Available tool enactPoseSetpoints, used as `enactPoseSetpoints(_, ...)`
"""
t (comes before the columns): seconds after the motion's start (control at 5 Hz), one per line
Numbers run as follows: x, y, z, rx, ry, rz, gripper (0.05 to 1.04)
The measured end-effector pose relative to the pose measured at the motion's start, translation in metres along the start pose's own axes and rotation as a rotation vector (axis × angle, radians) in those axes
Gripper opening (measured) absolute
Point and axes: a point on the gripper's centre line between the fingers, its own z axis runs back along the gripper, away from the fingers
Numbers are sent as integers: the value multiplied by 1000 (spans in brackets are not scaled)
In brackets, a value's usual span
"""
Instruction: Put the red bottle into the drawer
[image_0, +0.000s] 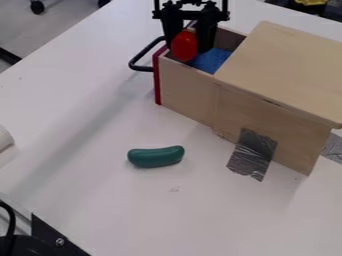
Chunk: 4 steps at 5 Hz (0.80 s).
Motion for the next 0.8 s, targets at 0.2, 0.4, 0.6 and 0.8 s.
enactPoseSetpoints(0.2,4,1,1,6,-16,2,646)
enactPoseSetpoints(0.4,13,3,-1,14,-17,8,646)
enactPoseSetpoints(0.6,23,4,-2,21,-22,14,646)
enactPoseSetpoints(0.8,30,6,-4,22,-11,24,645)
